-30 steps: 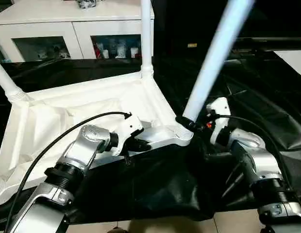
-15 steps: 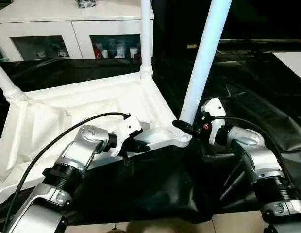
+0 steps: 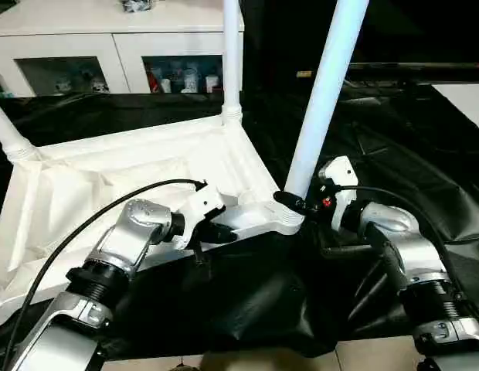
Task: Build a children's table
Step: Rotate leg to tighten
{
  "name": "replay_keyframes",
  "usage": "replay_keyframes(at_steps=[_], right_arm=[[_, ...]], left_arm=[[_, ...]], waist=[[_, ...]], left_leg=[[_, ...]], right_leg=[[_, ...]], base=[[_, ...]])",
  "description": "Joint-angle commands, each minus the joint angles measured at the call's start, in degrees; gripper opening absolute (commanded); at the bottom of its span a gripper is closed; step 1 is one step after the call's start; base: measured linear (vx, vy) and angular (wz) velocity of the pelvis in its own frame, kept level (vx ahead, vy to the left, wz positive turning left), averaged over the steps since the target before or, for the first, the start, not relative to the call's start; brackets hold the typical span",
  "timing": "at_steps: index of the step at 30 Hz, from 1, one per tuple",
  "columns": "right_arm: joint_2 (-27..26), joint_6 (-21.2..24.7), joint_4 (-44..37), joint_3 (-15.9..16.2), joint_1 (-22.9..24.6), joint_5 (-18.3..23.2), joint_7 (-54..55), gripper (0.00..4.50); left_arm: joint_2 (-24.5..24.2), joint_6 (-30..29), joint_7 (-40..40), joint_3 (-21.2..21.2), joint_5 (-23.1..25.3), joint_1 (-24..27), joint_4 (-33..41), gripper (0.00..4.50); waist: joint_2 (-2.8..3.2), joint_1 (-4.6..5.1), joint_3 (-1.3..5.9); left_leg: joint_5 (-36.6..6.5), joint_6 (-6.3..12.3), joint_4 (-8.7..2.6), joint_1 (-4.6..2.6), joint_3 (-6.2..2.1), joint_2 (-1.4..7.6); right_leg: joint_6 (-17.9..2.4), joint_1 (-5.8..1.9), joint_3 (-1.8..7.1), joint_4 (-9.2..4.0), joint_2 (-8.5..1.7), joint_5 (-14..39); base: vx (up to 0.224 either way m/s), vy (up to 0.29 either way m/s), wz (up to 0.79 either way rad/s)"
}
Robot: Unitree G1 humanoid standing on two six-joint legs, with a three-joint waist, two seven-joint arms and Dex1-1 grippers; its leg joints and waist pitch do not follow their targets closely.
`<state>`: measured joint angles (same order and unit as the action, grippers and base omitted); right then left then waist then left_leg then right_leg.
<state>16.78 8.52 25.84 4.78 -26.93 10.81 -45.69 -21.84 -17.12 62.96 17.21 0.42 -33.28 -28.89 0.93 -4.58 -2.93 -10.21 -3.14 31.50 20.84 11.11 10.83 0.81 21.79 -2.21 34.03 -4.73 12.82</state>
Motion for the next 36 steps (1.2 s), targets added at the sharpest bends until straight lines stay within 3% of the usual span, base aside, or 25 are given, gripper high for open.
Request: replay_keyframes(at_steps=[1,4,6,8,9,12,13,14,18,20,23,26,29,31,32,33,34,35,36], right_arm=[[-0.88,4.39,9.98,4.94,4.28,-6.02,3.69,1.85],[-2.25,4.45,11.17,3.84,3.83,-6.64,8.44,1.85],[-4.92,4.73,13.33,1.41,2.46,-6.69,15.79,1.85],[-6.89,4.64,14.92,-0.17,1.25,-6.53,20.54,1.85],[-7.02,4.62,15.03,-0.27,1.16,-6.51,20.85,1.85],[-10.52,5.23,18.53,-2.56,-1.39,-5.28,26.89,1.85],[-11.43,5.56,19.83,-3.14,-2.30,-4.91,28.60,1.85],[-12.25,5.34,22.20,-3.32,-3.86,-5.15,31.08,1.85],[-13.30,5.86,26.42,-3.92,-6.33,-5.10,34.16,1.85],[-13.79,5.97,28.57,-4.42,-7.56,-5.14,35.38,1.85],[-14.56,5.72,30.77,-5.41,-9.10,-5.66,36.26,1.85],[-15.02,5.32,31.82,-6.18,-9.78,-5.80,36.42,1.85],[-15.09,4.64,33.09,-6.28,-10.64,-5.96,36.27,1.85],[-15.09,4.19,33.64,-6.28,-11.00,-5.93,35.99,1.85],[-15.10,3.46,34.29,-6.23,-11.52,-5.90,35.30,1.85],[-15.16,2.78,34.92,-6.18,-11.99,-6.10,34.76,1.85],[-15.16,2.78,34.92,-6.18,-11.99,-6.10,34.76,1.85],[-15.15,2.27,35.01,-6.10,-12.21,-6.32,34.92,1.85],[-15.23,1.52,35.16,-6.64,-12.64,-6.16,34.78,1.85]], left_arm=[[0.01,0.41,-0.60,0.60,1.16,-1.13,-0.73,0.00],[0.42,-0.32,-1.42,0.69,1.41,-1.13,-0.71,0.00],[4.21,-4.08,-7.58,0.28,2.25,-1.65,-1.15,0.00],[8.10,-7.06,-13.15,-0.48,2.52,-2.59,-2.72,0.00],[8.38,-7.25,-13.53,-0.54,2.52,-2.67,-2.85,0.00],[15.44,-10.47,-21.29,-0.53,3.18,-4.93,-6.09,0.00],[17.44,-11.37,-22.98,-0.47,3.36,-5.73,-6.89,0.00],[20.31,-12.33,-25.72,-0.23,3.95,-7.28,-8.22,0.00],[24.18,-14.08,-29.08,-0.56,4.05,-9.39,-8.94,0.00],[25.47,-14.96,-30.14,-0.83,4.23,-10.17,-9.11,0.00],[24.85,-15.05,-31.31,-0.95,5.35,-10.62,-10.01,0.00],[24.07,-14.69,-31.59,-1.25,5.76,-10.63,-10.53,0.00],[23.41,-13.85,-31.77,-1.70,5.69,-10.92,-11.35,0.00],[23.32,-13.68,-31.75,-1.83,5.64,-11.06,-11.56,0.00],[23.17,-13.56,-31.78,-2.05,5.54,-11.27,-11.75,0.00],[23.02,-13.56,-31.87,-2.17,5.52,-11.37,-11.78,0.00],[23.02,-13.56,-31.87,-2.17,5.52,-11.37,-11.78,0.00],[22.90,-13.44,-31.87,-2.30,5.49,-11.41,-11.77,0.00],[22.72,-13.22,-31.81,-2.56,5.51,-11.49,-11.95,0.00]], waist=[[0.40,0.55,0.53],[0.34,0.99,0.17],[0.53,1.46,-0.10],[0.48,1.86,-0.31],[0.40,1.86,-0.22],[0.25,1.89,-0.37],[0.51,1.84,-0.41],[0.74,2.01,-0.51],[0.89,2.27,-0.82],[0.81,2.33,-1.06],[1.14,2.41,-1.17],[1.16,2.21,-1.23],[1.08,2.24,-1.49],[1.40,1.82,-1.51],[1.56,1.32,-1.51],[2.25,-0.80,-1.06],[-0.51,-1.31,-0.78],[-2.65,-0.76,-0.64],[-2.25,-1.47,-2.06]], left_leg=[[-24.40,-2.35,-5.02,-1.01,-1.72,2.62],[-28.10,-3.17,-5.24,-1.35,-2.04,2.63],[-30.39,-4.08,-5.32,-1.44,-2.34,2.63],[-34.14,-4.52,-5.41,-2.13,-2.64,2.51],[-34.72,-4.37,-5.52,-2.24,-2.83,2.43],[-35.89,-4.00,-5.70,-2.62,-2.94,2.12],[-36.24,-3.65,-5.93,-2.81,-3.10,2.17],[-37.40,-3.84,-6.27,-2.50,-3.34,2.23],[-41.78,-4.02,-6.69,-2.78,-3.55,2.03],[-43.96,-3.61,-6.63,-3.20,-3.69,1.70],[-46.33,-3.36,-7.50,-2.64,-4.12,1.80],[-47.32,-3.03,-7.75,-3.15,-3.72,1.74],[-48.36,-2.72,-8.20,-2.90,-3.66,1.73],[-49.72,-2.63,-9.31,-2.56,-2.83,2.03],[-51.21,-2.85,-11.18,-1.24,-2.11,2.58],[-52.79,-3.74,-14.57,1.32,-0.62,3.74],[-44.34,-3.10,-12.50,-1.12,1.16,2.62],[-34.10,-2.36,-4.61,-5.65,0.11,0.46],[-24.47,-0.41,3.18,-9.97,-0.59,-0.45]], right_leg=[[-8.28,0.19,2.45,-6.13,-3.62,25.22],[-7.10,0.67,2.44,-6.59,-3.75,29.79],[-6.51,1.00,2.36,-6.78,-3.87,32.93],[-4.83,1.42,1.99,-7.45,-3.70,36.73],[-4.42,1.28,1.77,-7.74,-3.70,36.64],[-3.76,1.52,1.49,-8.27,-3.54,36.32],[-3.82,1.50,1.50,-8.43,-3.63,35.19],[-3.97,1.05,1.11,-8.35,-3.51,33.77],[-3.07,0.97,0.29,-9.04,-3.37,33.50],[-2.03,1.29,-0.19,-9.70,-3.31,34.78],[-1.80,0.36,-0.86,-9.22,-3.13,32.45],[-1.85,0.51,-1.46,-9.63,-3.14,32.19],[-0.99,0.01,-2.75,-9.67,-3.14,34.12],[-1.14,-0.44,-3.28,-8.84,-2.53,33.42],[-1.90,-1.77,-3.40,-6.38,-1.83,30.35],[-3.63,-4.45,-1.98,1.20,-1.34,21.33],[-2.84,-1.54,0.89,-1.18,-2.29,25.89],[-1.32,3.65,1.77,-9.09,-5.31,41.44],[-1.93,8.35,2.54,-15.19,-9.53,55.54]], base=[[0.000,0.000,0.00],[0.000,0.000,0.00],[0.000,0.000,0.00],[-0.052,0.029,-0.06],[-0.052,0.048,-0.06],[-0.048,0.061,-0.03],[0.000,0.000,0.00],[-0.047,0.068,-0.03],[-0.046,0.069,-0.08],[0.000,0.000,0.00],[0.000,0.000,0.00],[0.000,0.000,0.00],[0.000,0.000,0.00],[0.000,0.000,0.00],[0.000,0.000,0.00],[-0.054,-0.064,0.15],[-0.023,-0.134,0.21],[-0.023,-0.134,0.21],[0.055,-0.101,-0.22]])
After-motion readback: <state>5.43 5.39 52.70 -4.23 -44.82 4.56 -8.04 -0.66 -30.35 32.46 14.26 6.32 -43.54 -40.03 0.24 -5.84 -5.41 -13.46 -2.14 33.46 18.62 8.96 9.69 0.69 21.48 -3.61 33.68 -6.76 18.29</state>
